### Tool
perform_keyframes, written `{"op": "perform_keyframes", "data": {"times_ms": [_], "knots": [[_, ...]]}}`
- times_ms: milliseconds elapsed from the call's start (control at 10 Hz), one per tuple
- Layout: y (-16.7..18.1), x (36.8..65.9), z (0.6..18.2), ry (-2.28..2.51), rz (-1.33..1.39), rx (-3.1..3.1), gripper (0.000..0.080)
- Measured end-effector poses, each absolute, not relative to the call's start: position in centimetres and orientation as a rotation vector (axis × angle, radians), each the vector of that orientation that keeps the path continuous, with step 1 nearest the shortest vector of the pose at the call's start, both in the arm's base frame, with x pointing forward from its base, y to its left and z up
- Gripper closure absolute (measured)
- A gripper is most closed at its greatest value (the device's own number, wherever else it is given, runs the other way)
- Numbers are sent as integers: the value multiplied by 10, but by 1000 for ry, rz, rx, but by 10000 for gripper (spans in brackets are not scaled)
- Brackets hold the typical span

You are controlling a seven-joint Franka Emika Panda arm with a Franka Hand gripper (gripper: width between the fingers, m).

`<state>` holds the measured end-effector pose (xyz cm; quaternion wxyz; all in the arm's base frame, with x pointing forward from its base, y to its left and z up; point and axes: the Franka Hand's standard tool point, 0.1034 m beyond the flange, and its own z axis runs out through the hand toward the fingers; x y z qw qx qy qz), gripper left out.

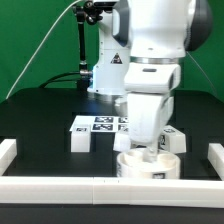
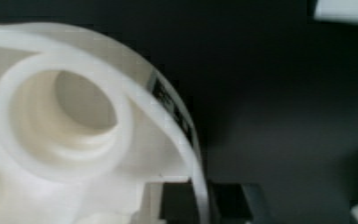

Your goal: Assemble stool

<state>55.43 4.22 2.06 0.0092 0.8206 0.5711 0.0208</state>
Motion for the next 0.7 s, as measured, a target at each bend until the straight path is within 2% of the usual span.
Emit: {"op": "perform_keyframes", "data": {"times_ms": [300, 700], "knots": [[79, 564, 23, 1766, 77, 2586, 772], [103, 573, 23, 1751, 74, 2605, 772]]}}
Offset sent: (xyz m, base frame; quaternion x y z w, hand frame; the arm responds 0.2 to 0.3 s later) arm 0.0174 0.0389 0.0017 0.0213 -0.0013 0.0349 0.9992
